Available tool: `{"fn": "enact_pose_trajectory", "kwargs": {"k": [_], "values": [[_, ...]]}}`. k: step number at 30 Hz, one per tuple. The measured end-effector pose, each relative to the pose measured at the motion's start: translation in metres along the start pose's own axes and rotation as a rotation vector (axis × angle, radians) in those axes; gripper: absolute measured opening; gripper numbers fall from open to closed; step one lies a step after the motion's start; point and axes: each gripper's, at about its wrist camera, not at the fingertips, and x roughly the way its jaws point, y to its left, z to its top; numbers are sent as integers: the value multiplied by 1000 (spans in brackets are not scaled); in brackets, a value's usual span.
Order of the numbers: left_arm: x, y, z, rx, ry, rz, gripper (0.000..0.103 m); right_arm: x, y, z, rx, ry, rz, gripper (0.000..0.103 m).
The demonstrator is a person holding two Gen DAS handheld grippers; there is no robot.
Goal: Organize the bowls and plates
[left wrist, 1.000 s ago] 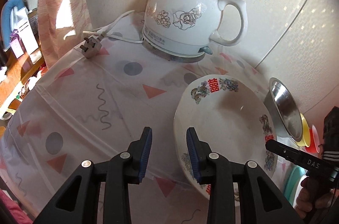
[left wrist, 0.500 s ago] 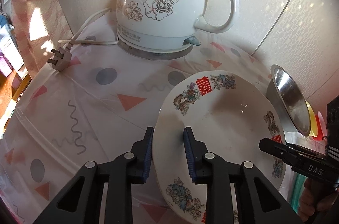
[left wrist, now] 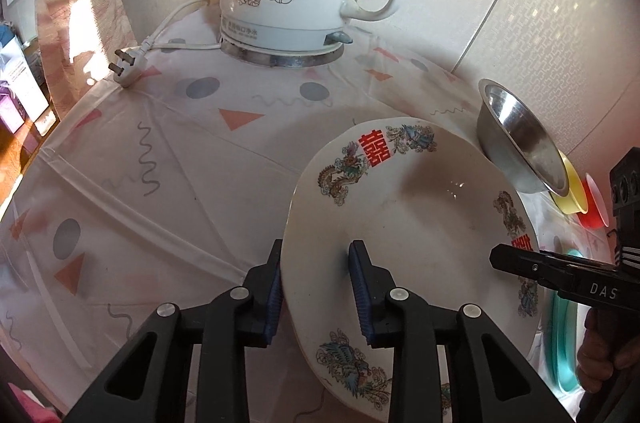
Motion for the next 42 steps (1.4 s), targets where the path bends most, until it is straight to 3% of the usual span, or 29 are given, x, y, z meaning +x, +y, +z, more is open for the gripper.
{"fn": "enact_pose_trajectory", "kwargs": {"k": [21, 28, 42], "values": [[-45, -41, -59, 86, -40, -73, 28, -51, -12, -54, -54, -51, -10, 30], [-55, -53, -64, 116, -76, -83, 27, -64, -18, -63, -61, -81, -11, 24], [-79, -98, -64, 190, -126, -150, 27, -113, -45, -83, -2, -179, -29, 24]]}}
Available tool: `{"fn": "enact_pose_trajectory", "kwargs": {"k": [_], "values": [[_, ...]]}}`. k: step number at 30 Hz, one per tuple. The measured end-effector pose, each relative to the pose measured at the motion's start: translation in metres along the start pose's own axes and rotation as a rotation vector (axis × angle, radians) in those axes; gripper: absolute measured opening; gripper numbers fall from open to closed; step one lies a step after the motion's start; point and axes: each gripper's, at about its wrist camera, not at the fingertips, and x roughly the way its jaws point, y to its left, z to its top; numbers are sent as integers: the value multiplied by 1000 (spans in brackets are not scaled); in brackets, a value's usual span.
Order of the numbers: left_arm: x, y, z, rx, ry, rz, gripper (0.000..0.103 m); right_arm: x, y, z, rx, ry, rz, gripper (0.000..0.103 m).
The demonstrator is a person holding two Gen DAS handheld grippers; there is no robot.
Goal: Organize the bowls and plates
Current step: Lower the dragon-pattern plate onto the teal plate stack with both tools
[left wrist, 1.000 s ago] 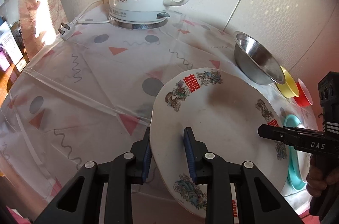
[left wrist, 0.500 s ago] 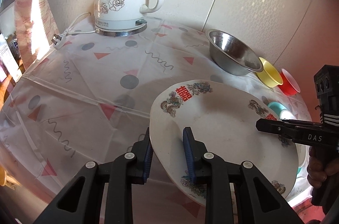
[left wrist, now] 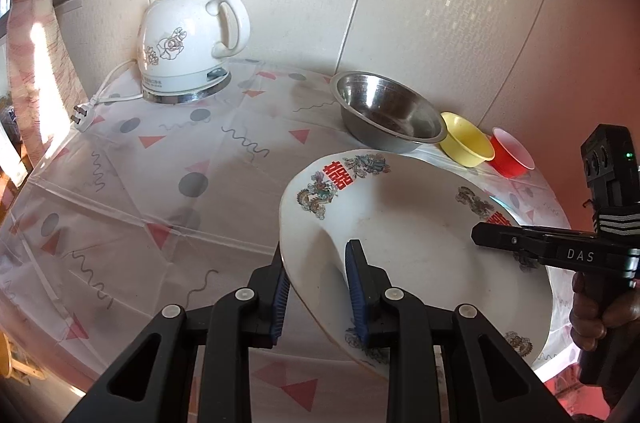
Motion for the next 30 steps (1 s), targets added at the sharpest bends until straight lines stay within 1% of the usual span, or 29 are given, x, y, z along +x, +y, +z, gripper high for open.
{"fn": "enact_pose_trajectory", "kwargs": {"k": [11, 17, 24, 30], "values": [[8, -66, 15, 119, 1, -102, 27, -52, -50, -23, 105, -77, -78, 24], [19, -105, 16, 189, 26, -147, 27, -75, -78, -35, 165, -106, -130, 24], [40, -140, 15, 254, 68, -185, 28, -87, -107, -47, 230, -110, -183, 25], [55, -157, 8, 284, 108, -199, 28, -88, -124, -56, 266, -102, -211, 26]]}}
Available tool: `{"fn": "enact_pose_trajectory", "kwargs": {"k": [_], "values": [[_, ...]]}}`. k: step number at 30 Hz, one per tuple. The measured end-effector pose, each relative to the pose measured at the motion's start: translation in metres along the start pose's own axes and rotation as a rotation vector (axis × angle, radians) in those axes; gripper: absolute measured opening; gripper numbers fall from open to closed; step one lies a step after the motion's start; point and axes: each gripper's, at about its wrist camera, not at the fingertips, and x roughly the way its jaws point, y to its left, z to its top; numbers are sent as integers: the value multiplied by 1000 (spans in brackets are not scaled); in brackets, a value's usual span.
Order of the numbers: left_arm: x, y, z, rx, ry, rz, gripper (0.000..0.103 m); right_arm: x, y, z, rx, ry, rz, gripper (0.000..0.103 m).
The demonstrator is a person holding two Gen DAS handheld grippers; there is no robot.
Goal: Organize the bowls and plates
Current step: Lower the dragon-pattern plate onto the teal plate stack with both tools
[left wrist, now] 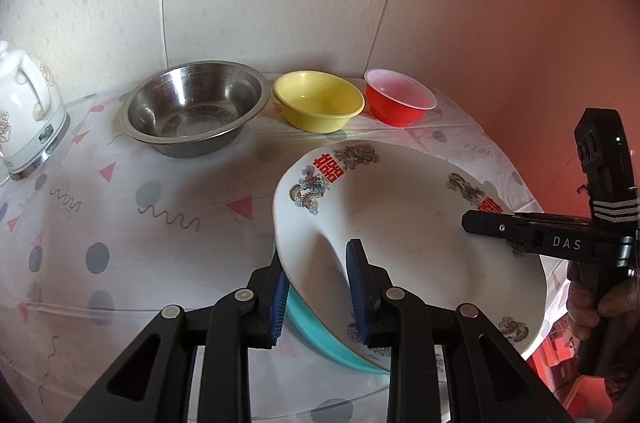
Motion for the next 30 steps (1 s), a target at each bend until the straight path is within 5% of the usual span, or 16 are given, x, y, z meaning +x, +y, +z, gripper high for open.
{"fn": "enact_pose_trajectory", "kwargs": {"k": [30], "values": [[28, 0, -4, -25, 84, 30, 29, 15, -4, -7, -35, 42, -56, 28]]}}
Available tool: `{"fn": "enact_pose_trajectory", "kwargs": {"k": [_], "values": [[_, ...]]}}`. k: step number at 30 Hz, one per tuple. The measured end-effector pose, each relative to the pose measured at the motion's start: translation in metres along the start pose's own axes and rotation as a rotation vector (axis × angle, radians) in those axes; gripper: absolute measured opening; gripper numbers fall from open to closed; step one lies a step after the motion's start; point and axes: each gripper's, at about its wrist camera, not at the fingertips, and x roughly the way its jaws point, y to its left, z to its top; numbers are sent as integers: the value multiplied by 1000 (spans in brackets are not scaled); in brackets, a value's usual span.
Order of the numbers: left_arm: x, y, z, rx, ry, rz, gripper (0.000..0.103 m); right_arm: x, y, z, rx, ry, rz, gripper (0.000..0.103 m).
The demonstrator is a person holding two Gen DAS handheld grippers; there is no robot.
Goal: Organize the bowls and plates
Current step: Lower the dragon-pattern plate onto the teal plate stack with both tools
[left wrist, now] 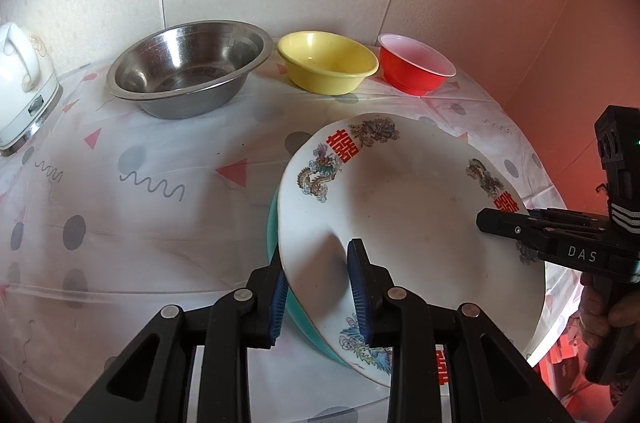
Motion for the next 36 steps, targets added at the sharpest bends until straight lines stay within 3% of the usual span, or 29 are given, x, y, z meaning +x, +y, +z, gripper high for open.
{"fn": "enact_pose_trajectory", "kwargs": {"k": [14, 36], "values": [[1, -6, -1, -1, -2, 48, 32, -3, 5, -1, -22, -27, -42, 29], [-2, -7, -1, 7, -14, 89, 33, -1, 0, 0, 5, -55, -28, 31]]}}
